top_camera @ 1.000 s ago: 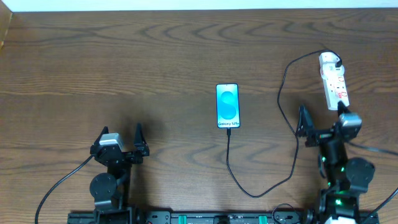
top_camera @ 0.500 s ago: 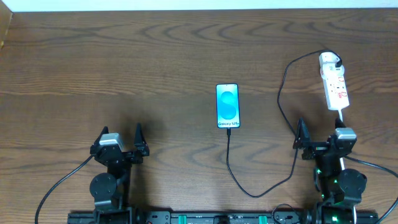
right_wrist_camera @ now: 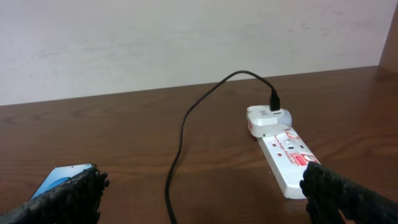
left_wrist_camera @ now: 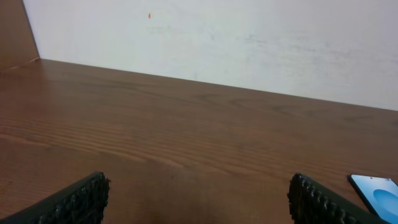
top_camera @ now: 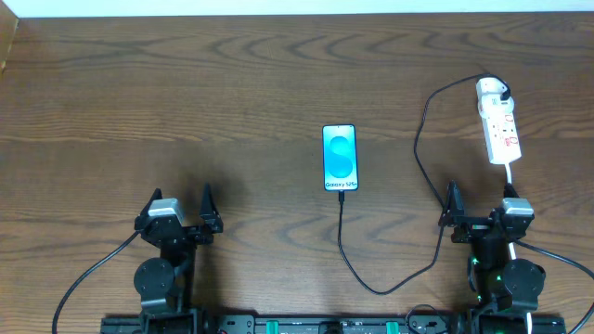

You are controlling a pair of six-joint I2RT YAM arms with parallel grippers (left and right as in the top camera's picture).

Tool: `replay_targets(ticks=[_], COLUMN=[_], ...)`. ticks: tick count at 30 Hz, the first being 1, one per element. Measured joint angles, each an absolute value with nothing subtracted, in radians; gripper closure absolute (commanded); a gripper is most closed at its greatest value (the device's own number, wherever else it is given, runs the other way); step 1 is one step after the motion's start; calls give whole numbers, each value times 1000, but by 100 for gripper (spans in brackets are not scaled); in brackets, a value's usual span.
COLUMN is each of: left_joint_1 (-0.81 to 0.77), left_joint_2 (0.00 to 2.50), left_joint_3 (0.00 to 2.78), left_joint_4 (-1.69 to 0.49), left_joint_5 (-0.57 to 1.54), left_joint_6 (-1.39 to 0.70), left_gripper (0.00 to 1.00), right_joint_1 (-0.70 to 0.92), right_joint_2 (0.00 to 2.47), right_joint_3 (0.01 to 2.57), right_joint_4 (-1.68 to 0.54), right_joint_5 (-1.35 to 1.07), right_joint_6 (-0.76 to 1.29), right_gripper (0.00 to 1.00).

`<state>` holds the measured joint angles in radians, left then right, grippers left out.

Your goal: Plug charger to phone and switch on socket

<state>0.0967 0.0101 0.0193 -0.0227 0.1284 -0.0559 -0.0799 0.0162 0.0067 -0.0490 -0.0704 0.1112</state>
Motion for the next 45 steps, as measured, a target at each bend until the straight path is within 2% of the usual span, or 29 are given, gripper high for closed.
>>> replay_targets(ticks=[13,24,35,45], left_joint_1=[97,97,97,97], left_joint_2=[10,10,10,10], left_joint_3=[19,19,19,19], left_joint_4=[-23,-23,-23,-23], left_joint_5=[128,128,128,128], left_joint_6=[-56,-56,-56,-56], left_gripper=[8,8,7,8], right_joint_1=[6,10,10,10], right_joint_2=[16,16,16,16], right_joint_3=[7,7,7,7], right_joint_4=[-50,-50,-49,-48], right_joint_5=[-25,-11,-101,-89], right_joint_6=[95,92,-40,-35], right_gripper=[1,1,1,1])
